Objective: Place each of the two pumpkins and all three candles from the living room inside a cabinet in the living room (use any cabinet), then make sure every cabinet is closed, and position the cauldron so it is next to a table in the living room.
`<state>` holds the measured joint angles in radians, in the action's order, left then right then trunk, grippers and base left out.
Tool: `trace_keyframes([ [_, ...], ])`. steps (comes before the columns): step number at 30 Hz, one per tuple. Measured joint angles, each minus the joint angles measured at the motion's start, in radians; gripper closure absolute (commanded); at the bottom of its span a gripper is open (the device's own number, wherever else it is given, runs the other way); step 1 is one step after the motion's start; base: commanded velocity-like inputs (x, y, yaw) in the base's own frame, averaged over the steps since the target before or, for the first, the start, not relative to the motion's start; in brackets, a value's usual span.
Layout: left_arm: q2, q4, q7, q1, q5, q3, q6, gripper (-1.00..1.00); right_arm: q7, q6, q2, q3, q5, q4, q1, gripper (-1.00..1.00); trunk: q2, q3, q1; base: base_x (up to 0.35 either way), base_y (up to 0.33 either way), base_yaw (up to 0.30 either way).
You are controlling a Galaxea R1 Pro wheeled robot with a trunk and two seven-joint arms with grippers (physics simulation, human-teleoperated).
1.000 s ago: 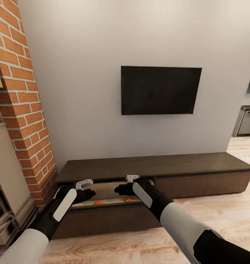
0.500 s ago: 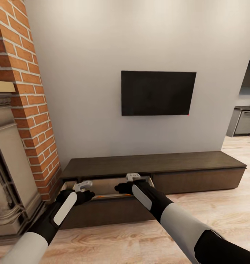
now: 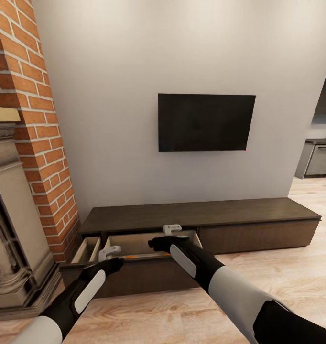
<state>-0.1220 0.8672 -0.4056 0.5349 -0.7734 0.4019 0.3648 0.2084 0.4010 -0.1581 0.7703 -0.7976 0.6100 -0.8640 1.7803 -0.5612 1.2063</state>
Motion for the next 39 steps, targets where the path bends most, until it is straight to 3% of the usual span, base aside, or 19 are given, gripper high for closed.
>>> trace_keyframes([
  [5,0.002,-0.081,0.004,-0.002,-0.001,0.035,-0.114,-1.00,0.002,-0.123,0.000,0.057,-0.003,-0.014,0.003,-1.00,0.000,0.000,0.000,0.000,0.000,0.000],
  [7,0.002,-0.130,0.004,-0.002,-0.004,0.080,-0.204,-1.00,0.002,-0.201,-0.001,0.090,-0.005,-0.018,0.003,-1.00,0.000,0.000,0.000,0.000,0.000,0.000],
  [13,0.004,-0.237,0.004,-0.002,-0.010,0.148,-0.387,-1.00,0.005,-0.279,-0.001,0.162,-0.008,-0.024,0.005,-1.00,0.000,0.000,0.000,0.000,0.000,0.000],
  [19,0.004,-0.262,0.003,-0.003,-0.012,0.156,-0.414,-1.00,0.004,-0.288,-0.001,0.176,-0.006,-0.022,0.005,-1.00,0.000,0.000,0.000,0.000,0.000,0.000],
  [39,0.004,-0.265,0.005,-0.013,-0.011,0.157,-0.418,-1.00,0.008,-0.290,-0.001,0.178,-0.005,-0.020,0.005,-1.00,0.000,0.000,0.000,-0.037,0.000,0.000],
])
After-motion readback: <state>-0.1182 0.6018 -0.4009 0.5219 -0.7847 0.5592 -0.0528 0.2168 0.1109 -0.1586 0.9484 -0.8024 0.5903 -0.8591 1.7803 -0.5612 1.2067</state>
